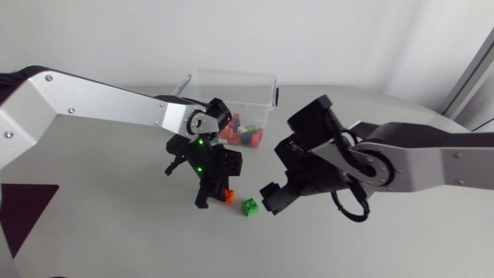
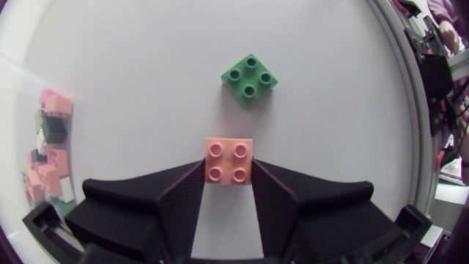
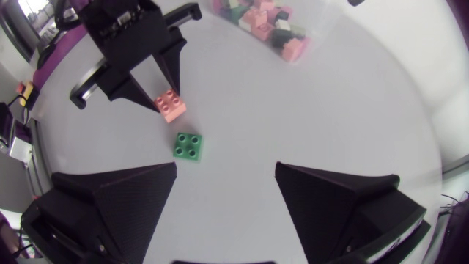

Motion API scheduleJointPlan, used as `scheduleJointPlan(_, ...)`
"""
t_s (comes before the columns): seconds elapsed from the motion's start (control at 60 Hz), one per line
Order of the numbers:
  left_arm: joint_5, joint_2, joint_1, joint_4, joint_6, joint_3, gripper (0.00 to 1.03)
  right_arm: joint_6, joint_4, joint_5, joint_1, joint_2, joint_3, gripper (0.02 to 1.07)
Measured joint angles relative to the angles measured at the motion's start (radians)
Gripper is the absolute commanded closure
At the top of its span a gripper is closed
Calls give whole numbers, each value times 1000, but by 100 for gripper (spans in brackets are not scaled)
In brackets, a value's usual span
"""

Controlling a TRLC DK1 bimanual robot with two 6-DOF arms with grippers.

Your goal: Place the duplo bricks in the container

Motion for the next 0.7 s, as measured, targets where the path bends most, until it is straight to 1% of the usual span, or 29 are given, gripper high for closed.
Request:
scheduleJointPlan(0.15, 32, -47, 46, -9, -18, -15, 72, 15, -55, 0, 43, 113, 86, 10)
scheduleJointPlan(0.25, 55, -118, 76, -8, -34, -32, 72, 28, -80, 0, 69, 183, 141, 10)
scheduleJointPlan(0.383, 92, -221, 122, -1, -76, -39, 72, 48, -146, 0, 97, 271, 211, 11)
scheduleJointPlan(0.417, 100, -247, 136, 3, -87, -40, 72, 56, -164, 0, 101, 291, 227, 13)
scheduleJointPlan(0.517, 108, -303, 171, 26, -126, -40, 72, 66, -194, 1, 106, 339, 269, 16)
scheduleJointPlan(0.7, 134, -343, 247, 89, -209, -37, 72, 76, -235, 20, 110, 403, 336, 17)
